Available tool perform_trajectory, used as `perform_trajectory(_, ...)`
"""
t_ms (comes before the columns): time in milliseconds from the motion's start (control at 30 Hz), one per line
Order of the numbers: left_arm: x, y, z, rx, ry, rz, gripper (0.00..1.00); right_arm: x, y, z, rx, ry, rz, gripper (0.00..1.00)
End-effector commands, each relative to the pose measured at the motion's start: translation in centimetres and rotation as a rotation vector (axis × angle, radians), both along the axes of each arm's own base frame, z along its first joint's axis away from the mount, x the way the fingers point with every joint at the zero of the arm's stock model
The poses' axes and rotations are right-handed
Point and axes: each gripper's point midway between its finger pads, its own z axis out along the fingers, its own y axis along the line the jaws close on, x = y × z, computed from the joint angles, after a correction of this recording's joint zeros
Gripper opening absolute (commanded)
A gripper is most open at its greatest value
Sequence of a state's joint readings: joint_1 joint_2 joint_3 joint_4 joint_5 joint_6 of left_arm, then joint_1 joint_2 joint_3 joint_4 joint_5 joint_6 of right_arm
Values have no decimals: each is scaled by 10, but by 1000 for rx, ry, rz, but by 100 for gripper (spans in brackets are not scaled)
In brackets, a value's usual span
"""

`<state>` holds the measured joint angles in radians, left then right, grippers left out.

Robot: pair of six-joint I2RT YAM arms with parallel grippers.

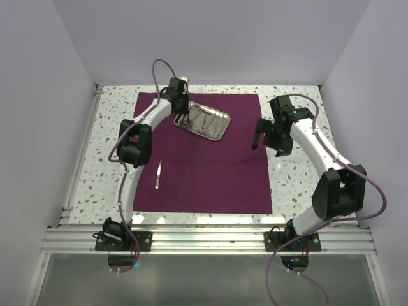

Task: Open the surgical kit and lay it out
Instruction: Pick up the medical item from the container, then place the medical item in the surgical kit.

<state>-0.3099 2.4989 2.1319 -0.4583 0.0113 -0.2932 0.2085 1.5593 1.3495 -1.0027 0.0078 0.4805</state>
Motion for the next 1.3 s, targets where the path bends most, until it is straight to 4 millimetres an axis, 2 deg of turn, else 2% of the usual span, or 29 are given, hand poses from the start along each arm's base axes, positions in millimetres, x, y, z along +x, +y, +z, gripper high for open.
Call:
perform_trajectory(0,-7,10,-33,65,61,0,25,13,0,9,-7,-26,4,98)
perform_trajectory(67,-11,12,-39,96,73,-5,21,17,2,10,-3,-28,11,98)
perform_trajectory(200,-21,18,-53,132,123,-19,0,27,5,6,5,-29,15,98)
perform_trajectory(267,-26,17,-55,129,141,-29,0,31,9,3,21,-20,23,99)
perform_trajectory(367,-28,13,-46,102,146,-26,0,39,12,3,28,-29,32,98)
perform_trajectory(467,-21,2,-7,49,79,-15,0,44,14,3,34,-35,42,98)
perform_trajectory(500,-17,-3,18,29,36,-13,0,46,15,3,37,-40,44,98)
perform_trajectory(567,-13,-6,43,8,-12,-11,0,49,16,4,43,-46,46,98)
perform_trajectory(600,-11,-8,68,-12,-52,-4,0,50,17,5,47,-52,47,98)
perform_trajectory(633,-10,-7,80,-21,-72,0,0,51,18,5,52,-55,49,98)
perform_trajectory(667,-9,-7,103,-34,-111,4,0,51,19,5,58,-57,51,98)
perform_trajectory(767,-9,-4,139,-55,-171,18,0,52,21,3,63,-57,55,99)
perform_trajectory(800,-12,-3,160,-66,-203,22,0,53,21,4,66,-63,56,99)
perform_trajectory(867,-18,0,172,-65,-211,27,0,54,23,2,75,-61,60,98)
perform_trajectory(933,-34,9,183,-55,-208,42,0,54,25,1,85,-59,62,98)
perform_trajectory(967,-46,13,202,-61,-232,46,0,55,25,1,87,-62,63,98)
perform_trajectory(1000,-61,20,179,-41,-172,58,0,56,26,1,90,-63,64,98)
perform_trajectory(1067,-83,30,170,-20,-150,73,0,58,28,1,97,-69,69,99)
perform_trajectory(1100,-111,40,157,-4,-109,84,0,58,28,0,97,-66,69,98)
perform_trajectory(1133,-123,47,152,7,-100,99,0,57,28,-2,99,-61,69,98)
perform_trajectory(1167,-139,52,165,-10,-129,106,0,58,29,-1,103,-65,72,98)
perform_trajectory(1200,-162,61,135,19,-59,114,0,57,29,-4,101,-60,76,98)
perform_trajectory(1233,-174,65,129,23,-44,121,0,56,29,-5,101,-55,76,98)
perform_trajectory(1267,-197,72,117,23,-13,128,0,56,29,-6,102,-53,78,98)
